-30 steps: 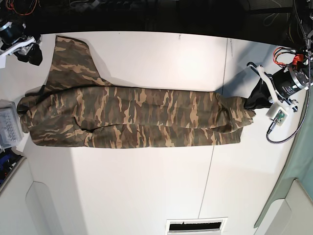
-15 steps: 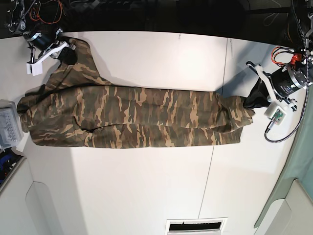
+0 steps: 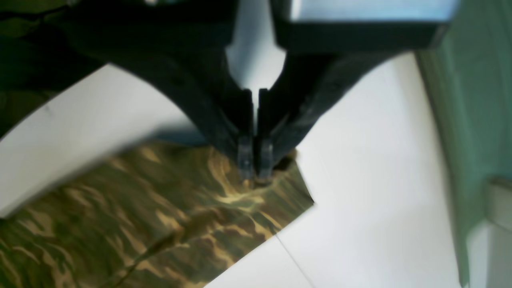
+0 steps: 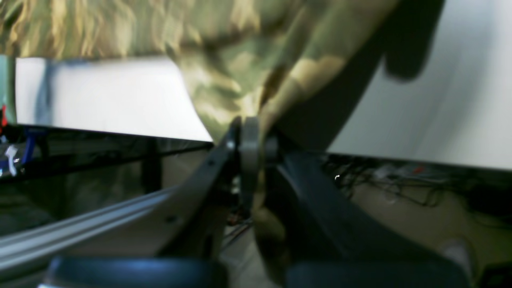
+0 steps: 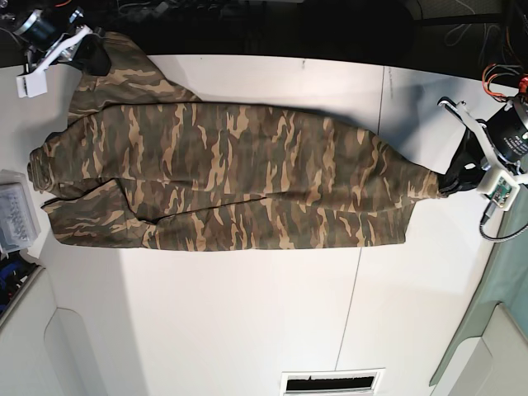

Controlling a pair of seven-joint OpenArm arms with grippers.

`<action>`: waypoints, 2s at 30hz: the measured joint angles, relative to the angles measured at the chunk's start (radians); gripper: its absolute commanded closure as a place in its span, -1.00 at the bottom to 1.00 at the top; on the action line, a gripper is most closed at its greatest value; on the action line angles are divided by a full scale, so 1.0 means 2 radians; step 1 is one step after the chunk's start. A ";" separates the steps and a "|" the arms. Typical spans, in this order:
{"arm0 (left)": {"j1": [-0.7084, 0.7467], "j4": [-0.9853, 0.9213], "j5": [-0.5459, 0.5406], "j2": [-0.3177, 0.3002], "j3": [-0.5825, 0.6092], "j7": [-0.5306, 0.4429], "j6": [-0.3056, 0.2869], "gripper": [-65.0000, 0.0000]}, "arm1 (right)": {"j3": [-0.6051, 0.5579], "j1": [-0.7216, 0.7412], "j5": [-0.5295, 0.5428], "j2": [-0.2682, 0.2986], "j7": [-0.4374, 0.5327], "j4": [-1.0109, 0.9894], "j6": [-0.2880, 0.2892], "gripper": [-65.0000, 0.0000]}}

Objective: Layout the t-shirt on the table in an organized manner, then fold the t-shirt properly

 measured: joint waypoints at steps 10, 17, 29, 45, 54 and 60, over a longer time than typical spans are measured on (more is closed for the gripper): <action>-0.056 -0.035 0.002 0.000 0.036 -0.042 0.093 1.00 | 0.068 0.086 -0.017 0.011 0.051 0.068 0.008 1.00; -0.234 -0.297 0.054 0.038 0.184 -0.035 0.118 1.00 | 0.038 0.215 -0.078 0.009 0.054 -0.109 0.000 1.00; -0.356 -0.484 0.076 0.086 0.232 -0.020 0.129 0.16 | 0.035 0.237 -0.073 0.006 0.051 -0.226 -0.003 1.00; -0.349 -0.465 -0.022 0.085 0.134 0.024 0.088 0.16 | 0.035 0.226 -0.051 0.007 0.051 -0.226 -0.003 0.40; -0.336 -0.485 0.021 0.085 0.134 -0.037 0.111 0.16 | 0.035 0.226 -0.051 0.007 0.051 -0.226 -0.003 0.40; -0.337 -0.515 0.056 0.092 0.145 -0.078 0.111 0.16 | 0.035 0.226 -0.051 0.007 0.051 -0.226 -0.003 0.40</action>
